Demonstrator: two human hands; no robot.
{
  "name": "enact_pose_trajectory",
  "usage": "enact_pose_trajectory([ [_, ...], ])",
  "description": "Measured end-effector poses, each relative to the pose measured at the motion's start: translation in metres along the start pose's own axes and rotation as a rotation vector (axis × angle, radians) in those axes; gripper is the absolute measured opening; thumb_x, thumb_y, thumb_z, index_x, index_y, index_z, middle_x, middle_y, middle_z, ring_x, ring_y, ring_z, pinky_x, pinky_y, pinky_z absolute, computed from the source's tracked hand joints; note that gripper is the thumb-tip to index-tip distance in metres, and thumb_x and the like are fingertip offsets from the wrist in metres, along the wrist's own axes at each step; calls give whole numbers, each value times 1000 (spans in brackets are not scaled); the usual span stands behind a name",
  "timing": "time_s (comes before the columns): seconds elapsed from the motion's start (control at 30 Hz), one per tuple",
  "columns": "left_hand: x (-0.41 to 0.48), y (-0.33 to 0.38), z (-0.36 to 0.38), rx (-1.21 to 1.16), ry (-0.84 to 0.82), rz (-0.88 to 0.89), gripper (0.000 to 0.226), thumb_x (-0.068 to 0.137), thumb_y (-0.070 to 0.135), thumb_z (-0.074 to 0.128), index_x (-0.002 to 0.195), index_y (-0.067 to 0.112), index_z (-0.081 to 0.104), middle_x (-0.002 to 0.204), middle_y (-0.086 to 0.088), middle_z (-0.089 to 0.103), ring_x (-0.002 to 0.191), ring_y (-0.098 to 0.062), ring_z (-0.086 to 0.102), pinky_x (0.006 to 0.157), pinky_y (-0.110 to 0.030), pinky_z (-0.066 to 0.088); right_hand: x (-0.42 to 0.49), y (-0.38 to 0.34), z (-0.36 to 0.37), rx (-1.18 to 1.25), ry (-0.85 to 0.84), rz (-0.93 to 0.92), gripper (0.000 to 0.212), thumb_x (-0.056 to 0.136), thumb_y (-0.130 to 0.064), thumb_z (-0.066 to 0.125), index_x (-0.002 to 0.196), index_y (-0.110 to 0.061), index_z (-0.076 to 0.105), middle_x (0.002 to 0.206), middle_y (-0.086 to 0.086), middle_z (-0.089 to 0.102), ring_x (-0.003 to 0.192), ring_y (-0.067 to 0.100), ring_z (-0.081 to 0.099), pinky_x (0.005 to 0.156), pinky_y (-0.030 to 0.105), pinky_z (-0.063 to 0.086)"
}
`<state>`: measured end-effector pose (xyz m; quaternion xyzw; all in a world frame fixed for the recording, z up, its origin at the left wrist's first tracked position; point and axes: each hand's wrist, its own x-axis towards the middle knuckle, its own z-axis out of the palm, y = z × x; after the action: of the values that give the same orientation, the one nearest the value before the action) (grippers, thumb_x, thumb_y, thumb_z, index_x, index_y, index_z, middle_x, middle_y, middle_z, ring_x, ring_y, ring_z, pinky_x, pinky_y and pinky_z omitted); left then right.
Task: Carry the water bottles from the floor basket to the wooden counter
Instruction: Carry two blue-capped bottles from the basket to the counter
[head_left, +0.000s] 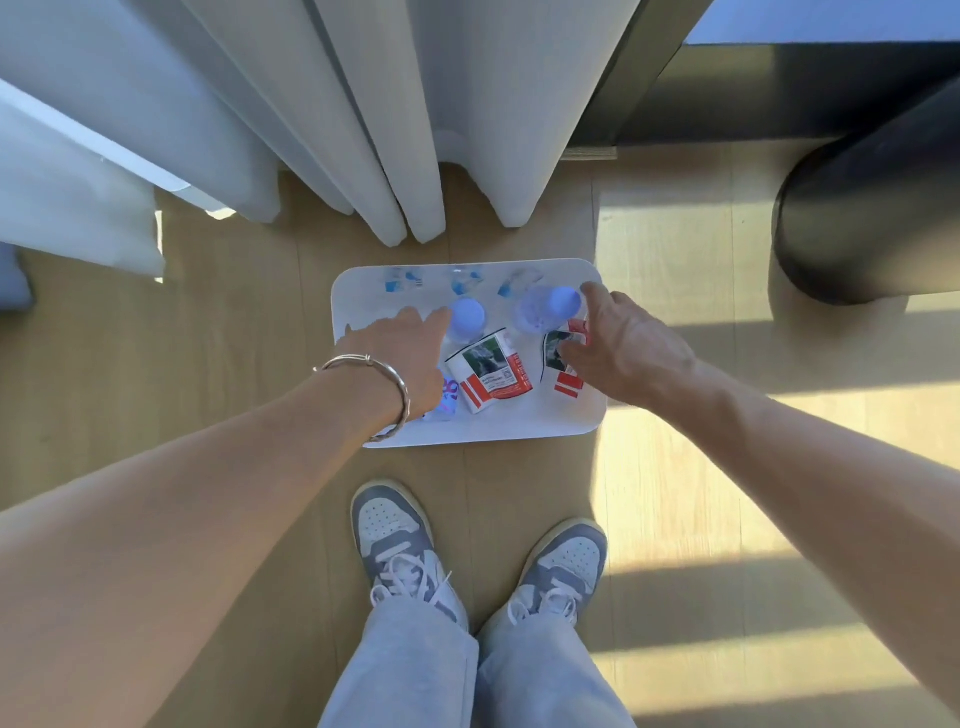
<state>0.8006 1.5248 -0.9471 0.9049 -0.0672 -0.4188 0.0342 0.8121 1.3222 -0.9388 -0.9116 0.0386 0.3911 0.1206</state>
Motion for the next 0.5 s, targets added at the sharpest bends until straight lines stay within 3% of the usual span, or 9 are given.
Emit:
enact_pose_trajectory([
  [0.1,10,1,-1,-4,63,24,63,93,20,49,147,27,17,138,-5,38,117,-29,47,85,-41,46,11,-2,1,-42,30,-21,53,95,-29,48,141,-14,27,123,11,48,99,35,59,73,40,47],
  [0.23,23,6,-6,-15,74,61,65,93,13,49,147,34,21,148,-1,29,119,-26,47,84,-37,47,24,-9,1,-86,13,-48,48,96,-30,48,139,-13,34,129,12,45,99,33,62,74,39,52],
  [0.33,33,10,-7,9,86,94,61,94,13,51,146,34,27,145,-2,32,111,-26,52,82,-35,48,33,-14,3,-75,12,-33,42,96,-30,49,135,-15,40,128,10,45,94,29,61,68,31,47],
  [0.5,44,20,0,-34,61,92,36,96,21,52,130,27,44,128,-7,42,91,-28,58,74,-34,48,40,-19,12,0,16,1,35,92,-24,55,123,-15,44,109,7,43,78,25,53,65,32,45],
])
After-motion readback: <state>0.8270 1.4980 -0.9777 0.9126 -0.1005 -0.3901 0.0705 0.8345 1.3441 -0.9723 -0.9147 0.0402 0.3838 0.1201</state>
